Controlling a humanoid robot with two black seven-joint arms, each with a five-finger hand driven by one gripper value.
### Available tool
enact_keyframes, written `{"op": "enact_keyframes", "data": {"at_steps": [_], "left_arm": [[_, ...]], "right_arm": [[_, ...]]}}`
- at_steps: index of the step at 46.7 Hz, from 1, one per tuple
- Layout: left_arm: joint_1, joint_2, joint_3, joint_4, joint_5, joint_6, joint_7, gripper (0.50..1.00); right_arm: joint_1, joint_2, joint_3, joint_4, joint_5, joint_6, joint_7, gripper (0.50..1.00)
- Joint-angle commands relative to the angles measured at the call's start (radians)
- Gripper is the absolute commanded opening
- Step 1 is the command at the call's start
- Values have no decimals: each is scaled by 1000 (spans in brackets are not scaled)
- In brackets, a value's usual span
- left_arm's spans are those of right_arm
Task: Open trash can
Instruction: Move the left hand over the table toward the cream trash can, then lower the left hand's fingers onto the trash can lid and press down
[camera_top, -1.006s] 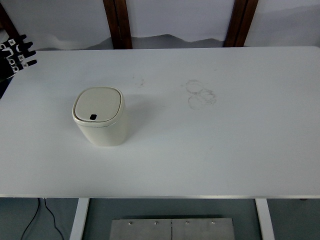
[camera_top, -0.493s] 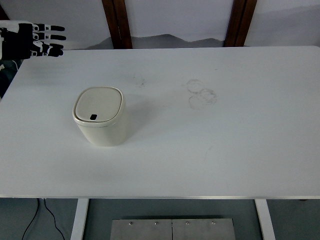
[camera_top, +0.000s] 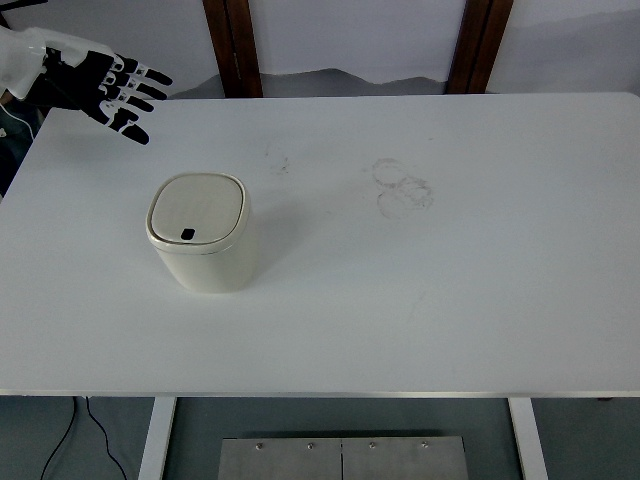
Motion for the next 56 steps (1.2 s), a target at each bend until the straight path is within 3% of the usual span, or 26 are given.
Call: {"op": "enact_keyframes", "data": {"at_steps": [1,11,35,46,56], "left_arm": [[-10,-9,0,0,31,0,0,1000],[-4,-27,0,2,135,0,-2,1000],[17,-135,-3,-5,54,0,-13,1000],[7,-106,-3,-95,7,0,-8,1000],[7,-4,-2,-215,-38,0,-2,1000]], "right_arm": [[0,0,0,-2,0,0,-1,995],[3,0,0,0,-1,0,-1,995],[2,0,0,0,-1,0,-1,995],[2,0,0,-2,0,0,-1,995],[2,0,0,0,-1,0,-1,995]]}}
